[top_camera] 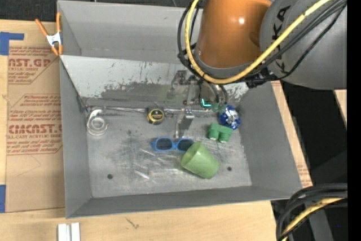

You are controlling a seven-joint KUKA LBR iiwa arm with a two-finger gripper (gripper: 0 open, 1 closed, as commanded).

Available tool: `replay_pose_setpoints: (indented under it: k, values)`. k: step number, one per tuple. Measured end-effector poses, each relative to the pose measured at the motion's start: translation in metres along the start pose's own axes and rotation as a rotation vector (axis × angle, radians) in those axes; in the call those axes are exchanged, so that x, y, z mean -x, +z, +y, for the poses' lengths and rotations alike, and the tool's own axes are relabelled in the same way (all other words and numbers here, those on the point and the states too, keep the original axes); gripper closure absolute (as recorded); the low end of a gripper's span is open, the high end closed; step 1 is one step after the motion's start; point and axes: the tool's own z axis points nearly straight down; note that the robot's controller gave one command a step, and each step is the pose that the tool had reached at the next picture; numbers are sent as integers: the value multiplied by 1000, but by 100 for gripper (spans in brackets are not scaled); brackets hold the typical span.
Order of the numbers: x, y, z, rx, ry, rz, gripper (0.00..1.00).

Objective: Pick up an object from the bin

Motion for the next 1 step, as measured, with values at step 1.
replay_pose_setpoints:
  k: [1]
  values:
    - [-22,172,-43,4,12,-19,0]
